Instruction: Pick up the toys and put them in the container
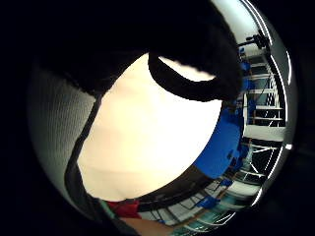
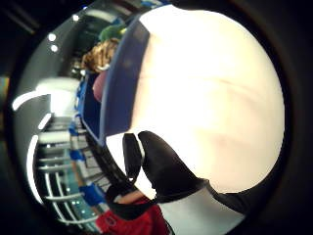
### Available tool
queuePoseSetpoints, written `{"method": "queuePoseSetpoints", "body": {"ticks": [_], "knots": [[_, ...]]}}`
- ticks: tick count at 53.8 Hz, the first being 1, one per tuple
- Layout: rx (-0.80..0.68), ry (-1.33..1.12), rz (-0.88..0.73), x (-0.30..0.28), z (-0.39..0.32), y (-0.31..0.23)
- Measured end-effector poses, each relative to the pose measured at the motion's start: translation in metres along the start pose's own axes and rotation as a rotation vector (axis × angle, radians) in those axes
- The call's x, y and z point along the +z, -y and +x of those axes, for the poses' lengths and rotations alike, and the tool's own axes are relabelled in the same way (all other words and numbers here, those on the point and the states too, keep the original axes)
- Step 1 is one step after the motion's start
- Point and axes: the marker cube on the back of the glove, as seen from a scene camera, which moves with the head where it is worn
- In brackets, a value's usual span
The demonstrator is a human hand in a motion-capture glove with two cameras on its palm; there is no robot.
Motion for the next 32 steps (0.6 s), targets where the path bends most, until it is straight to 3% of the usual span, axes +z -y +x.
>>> {"method": "queuePoseSetpoints", "body": {"ticks": [32], "knots": [[0.04,0.033,0.033,-0.021,0.049,-0.048]]}}
